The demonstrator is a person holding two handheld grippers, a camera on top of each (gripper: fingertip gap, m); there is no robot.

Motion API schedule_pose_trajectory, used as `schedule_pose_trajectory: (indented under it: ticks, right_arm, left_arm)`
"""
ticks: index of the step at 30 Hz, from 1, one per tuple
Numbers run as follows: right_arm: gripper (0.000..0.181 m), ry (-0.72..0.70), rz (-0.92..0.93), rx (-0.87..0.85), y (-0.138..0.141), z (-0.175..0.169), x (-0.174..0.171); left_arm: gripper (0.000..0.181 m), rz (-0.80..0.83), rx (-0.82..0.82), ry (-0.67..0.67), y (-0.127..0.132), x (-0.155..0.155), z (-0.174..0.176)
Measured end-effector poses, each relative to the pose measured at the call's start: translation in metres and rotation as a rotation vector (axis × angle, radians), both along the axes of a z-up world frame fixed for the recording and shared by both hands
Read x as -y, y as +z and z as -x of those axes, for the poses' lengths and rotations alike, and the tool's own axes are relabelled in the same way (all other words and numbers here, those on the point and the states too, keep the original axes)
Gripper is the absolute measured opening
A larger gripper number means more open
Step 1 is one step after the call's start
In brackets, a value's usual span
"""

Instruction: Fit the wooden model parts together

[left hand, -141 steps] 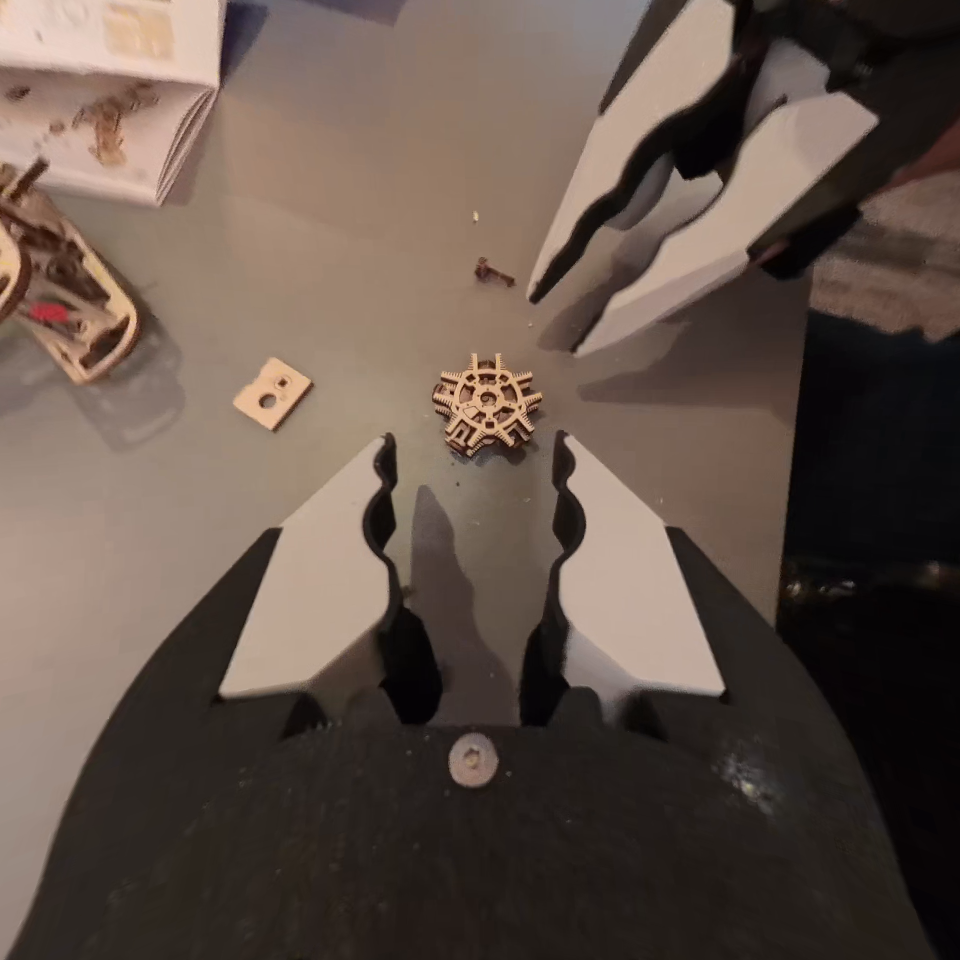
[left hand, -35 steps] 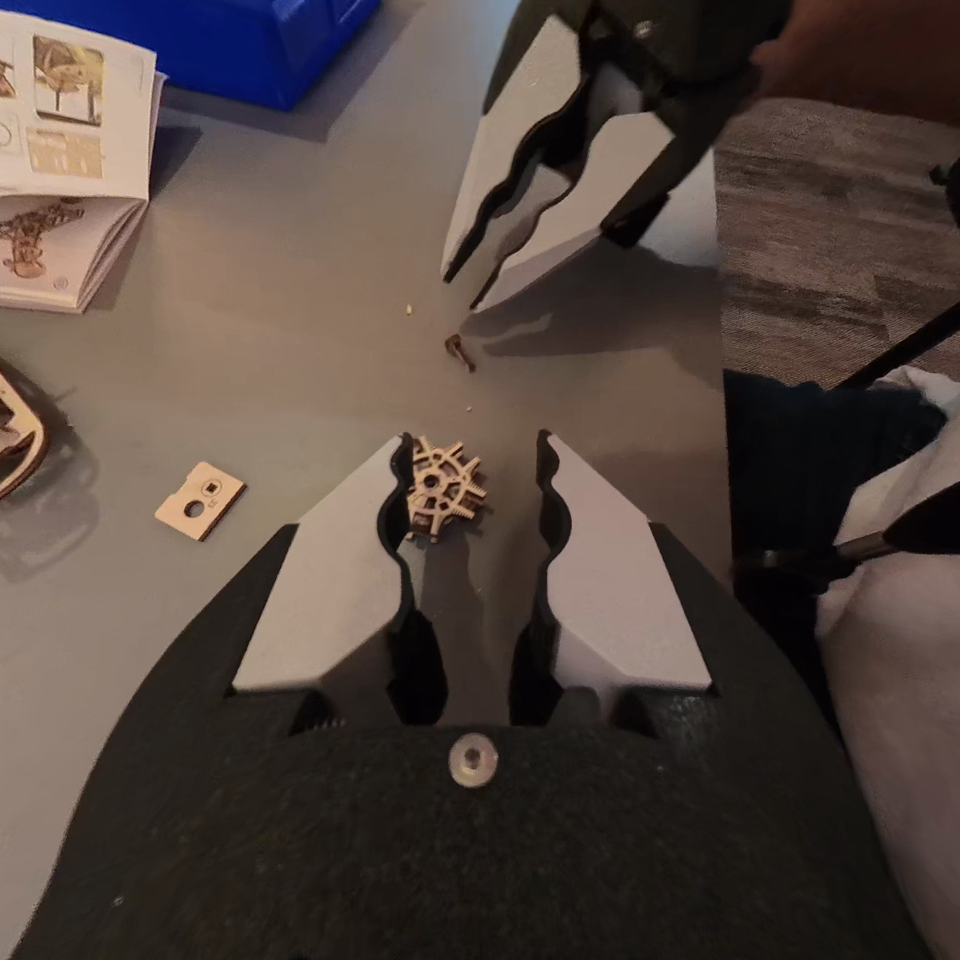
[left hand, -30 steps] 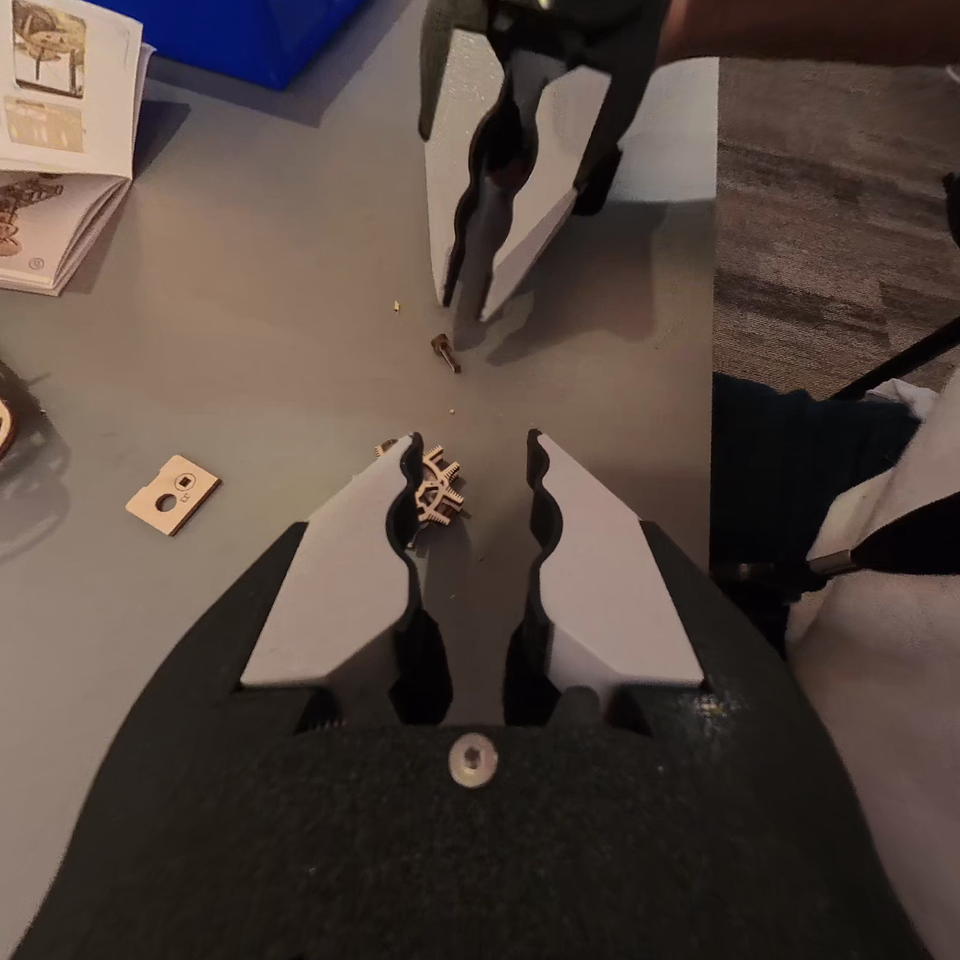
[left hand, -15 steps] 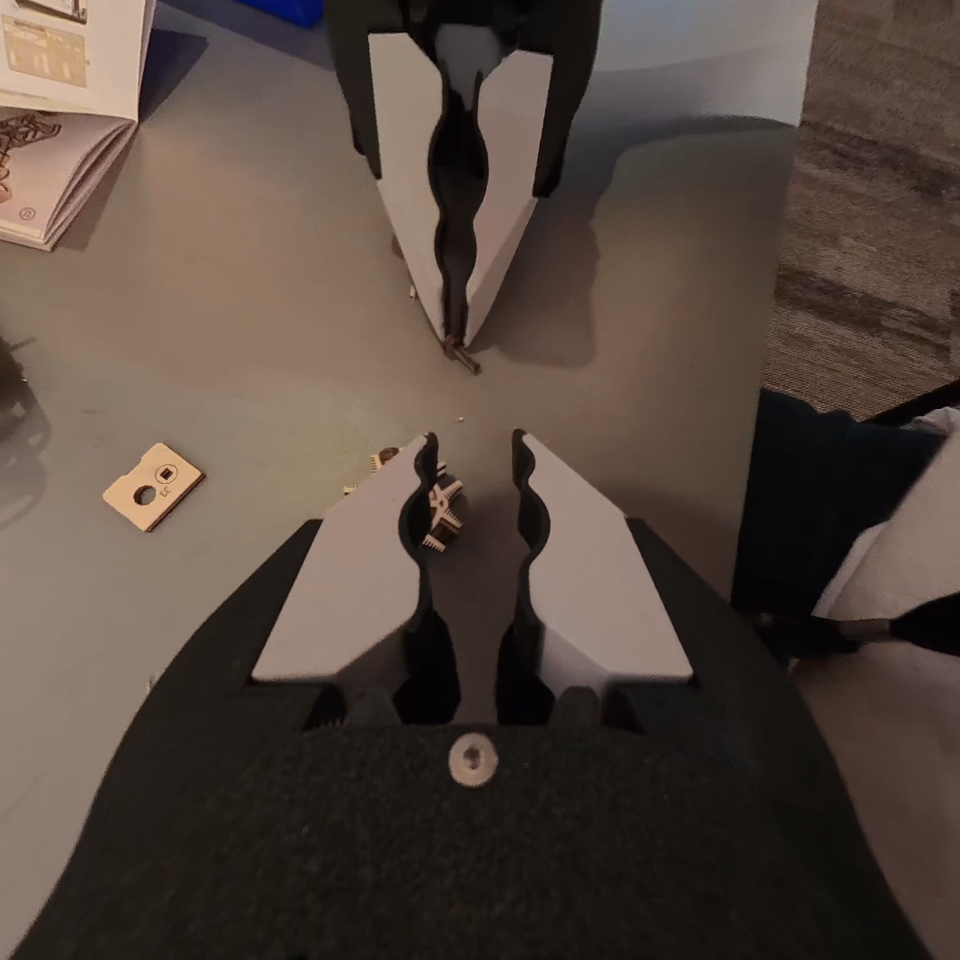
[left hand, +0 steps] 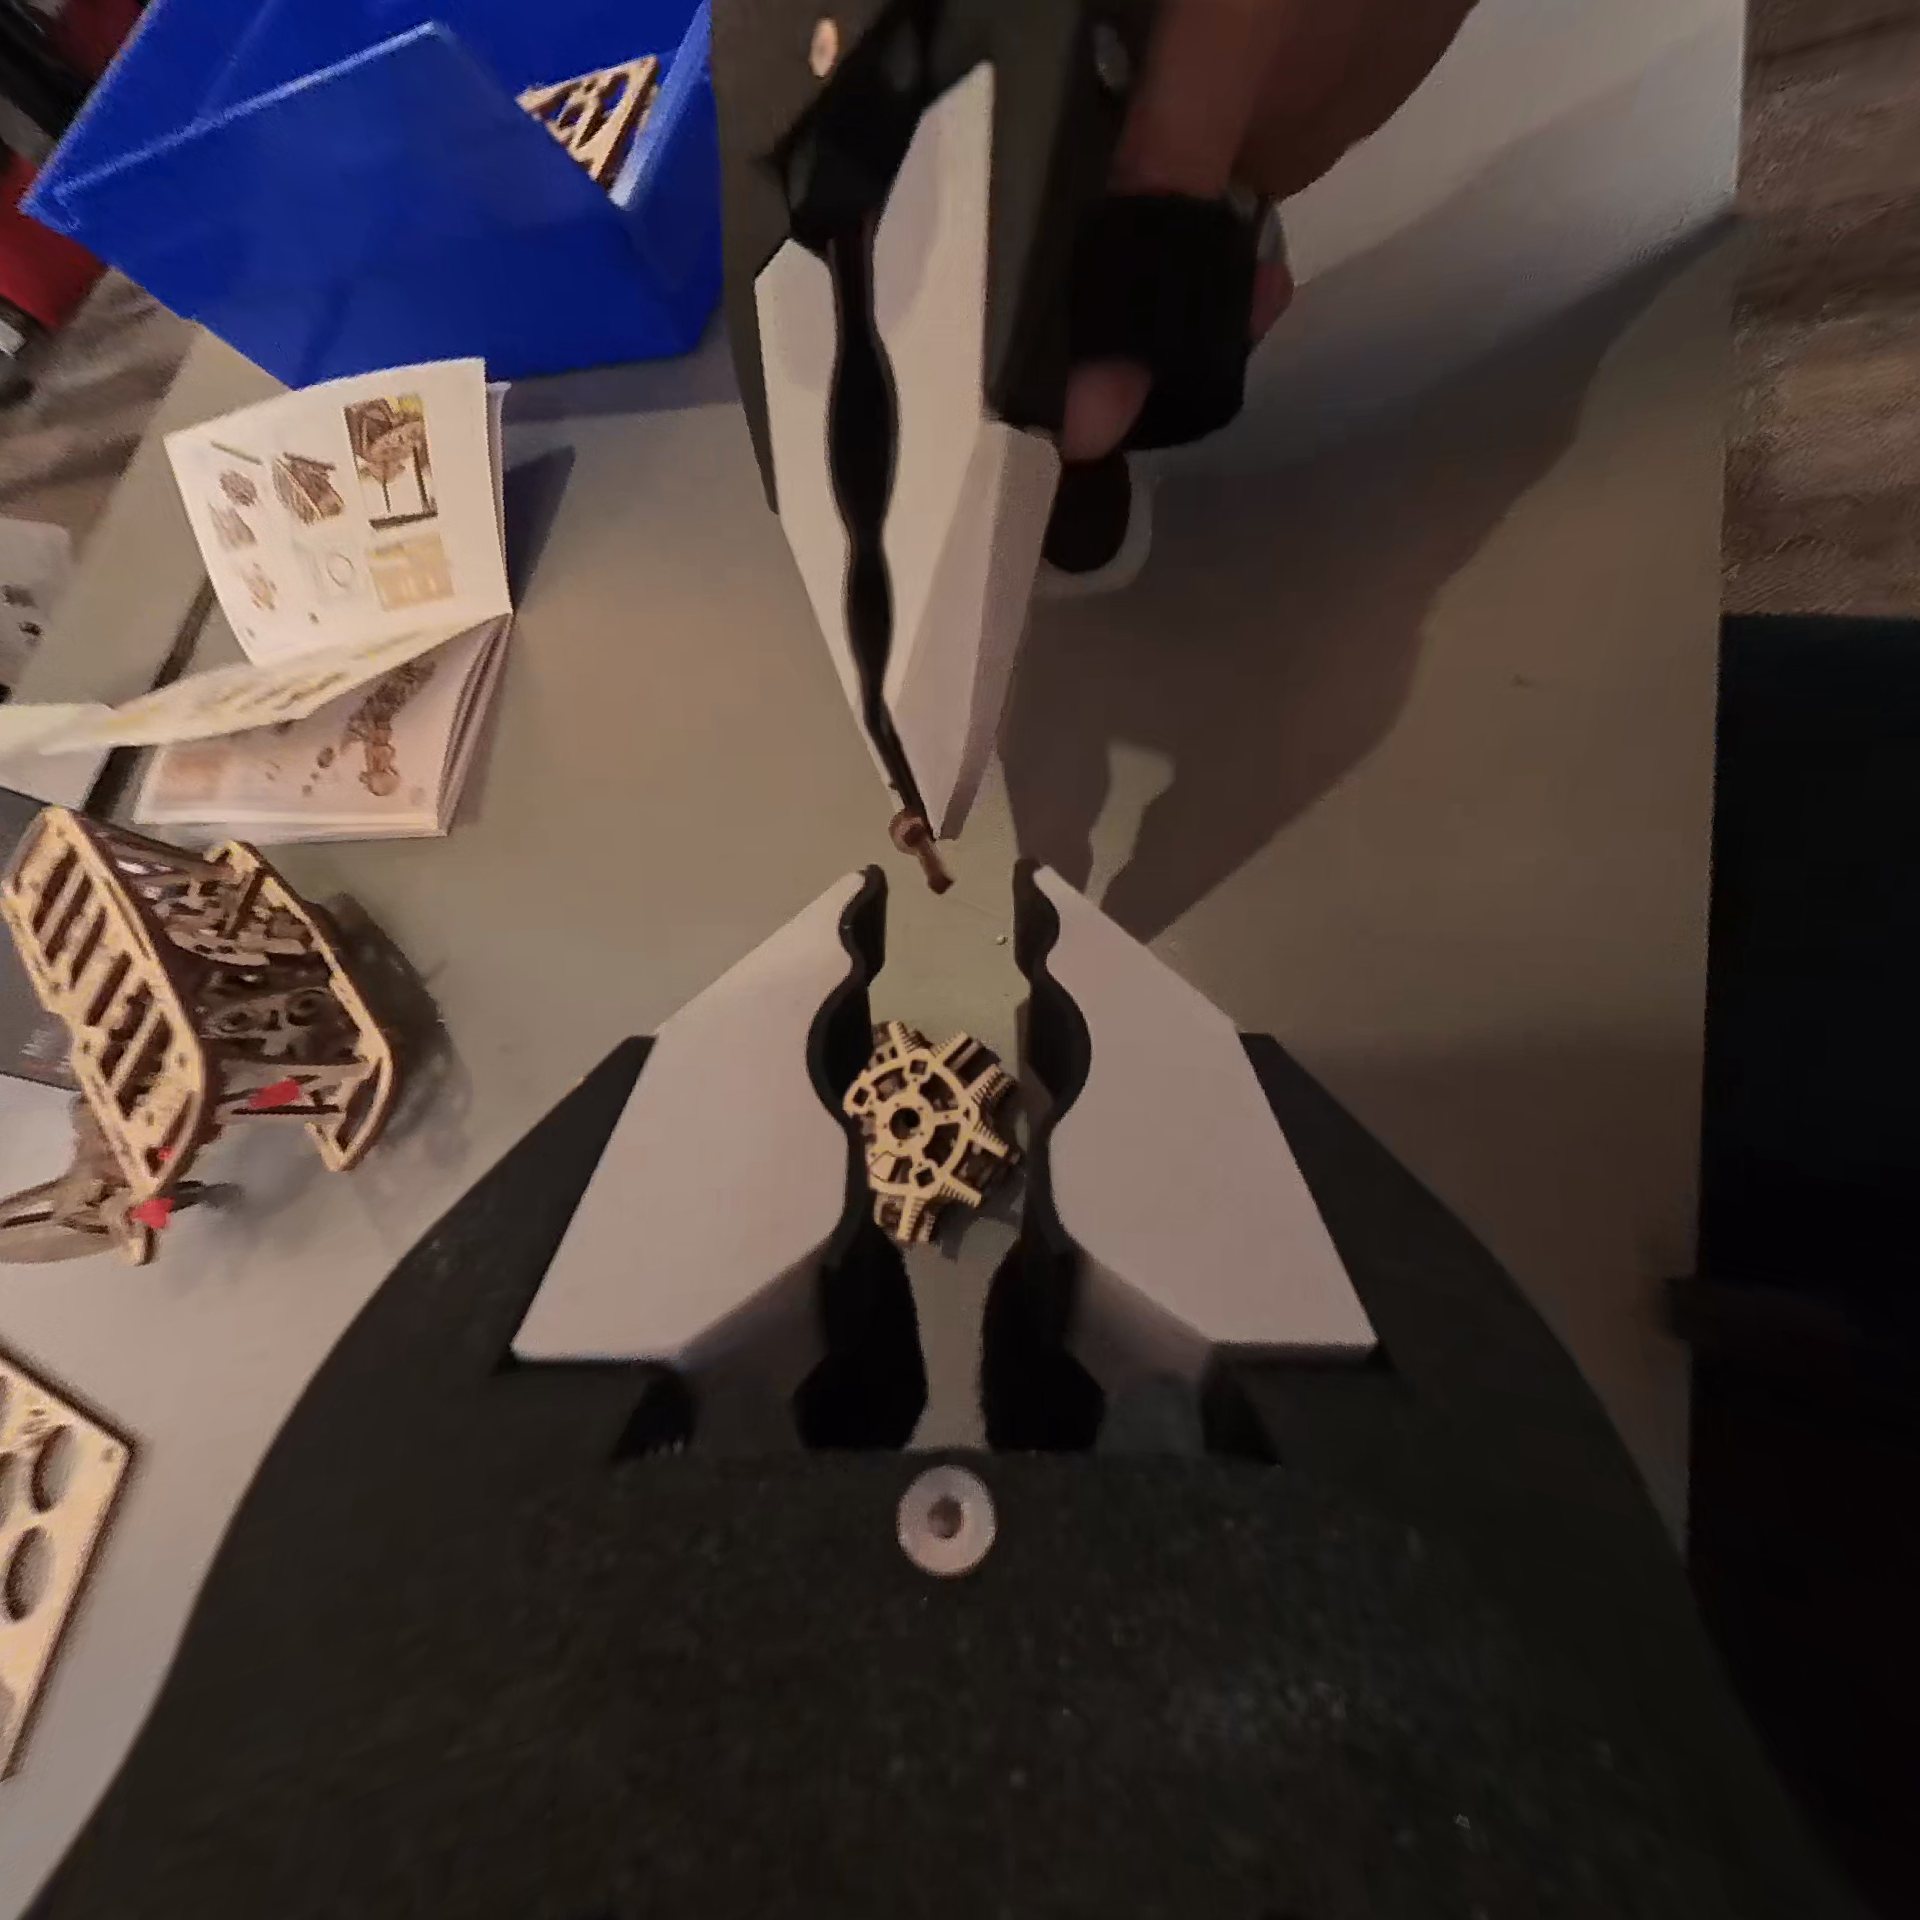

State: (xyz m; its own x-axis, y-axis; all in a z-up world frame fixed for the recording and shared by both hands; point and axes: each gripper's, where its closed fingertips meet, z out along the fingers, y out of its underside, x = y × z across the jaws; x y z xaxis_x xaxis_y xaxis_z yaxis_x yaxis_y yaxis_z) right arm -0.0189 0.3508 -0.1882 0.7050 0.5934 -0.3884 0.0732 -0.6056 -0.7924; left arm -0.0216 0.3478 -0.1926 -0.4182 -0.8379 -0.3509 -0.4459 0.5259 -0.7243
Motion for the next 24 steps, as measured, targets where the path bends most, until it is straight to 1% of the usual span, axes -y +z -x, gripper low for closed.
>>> schedule_pose_trajectory:
  ticks: [2,4,6,12,14,16,17,18,20,22,23,24]
  right_arm:
    - [0.002,-0.007,0.034,-0.045,0.003,0.003,0.003]
    - [0.002,-0.015,0.068,-0.045,0.000,0.003,0.006]
    - [0.002,-0.011,0.079,-0.054,0.001,0.006,0.008]
    - [0.002,-0.016,0.115,-0.085,0.002,0.012,0.012]
    - [0.002,-0.017,0.109,-0.083,0.003,0.012,0.013]
    - [0.003,-0.009,0.061,-0.086,0.010,0.012,0.014]
    - [0.006,0.001,0.004,-0.091,0.015,0.012,0.014]
    - [0.014,0.007,-0.079,-0.085,0.021,0.011,0.014]
    - [0.025,0.030,-0.265,-0.032,0.027,0.010,0.016]
    - [0.025,0.062,-0.388,-0.030,0.037,0.017,0.022]
    - [0.025,0.071,-0.426,-0.032,0.040,0.020,0.023]
    - [0.025,0.076,-0.449,-0.038,0.042,0.023,0.024]
  left_arm:
    - [0.011,-0.081,0.016,-0.016,0.000,-0.001,0.003]
    - [0.004,-0.156,0.047,-0.045,0.003,-0.001,0.006]
    - [0.004,-0.198,0.080,-0.074,0.008,0.002,0.009]
    - [0.002,-0.287,0.110,-0.136,0.013,0.011,0.013]
    - [0.001,-0.298,0.109,-0.139,0.014,0.013,0.014]
    - [0.000,-0.272,0.106,-0.135,0.014,0.013,0.016]
    - [0.000,-0.219,0.105,-0.129,0.016,0.014,0.017]
    - [0.000,-0.124,0.090,-0.125,0.018,0.016,0.018]
    - [0.001,0.140,0.061,-0.126,0.027,0.020,0.023]
    - [0.001,0.428,0.050,-0.162,0.043,0.026,0.028]
    - [0.001,0.546,0.053,-0.183,0.053,0.028,0.030]
    - [0.001,0.627,0.045,-0.210,0.058,0.029,0.032]
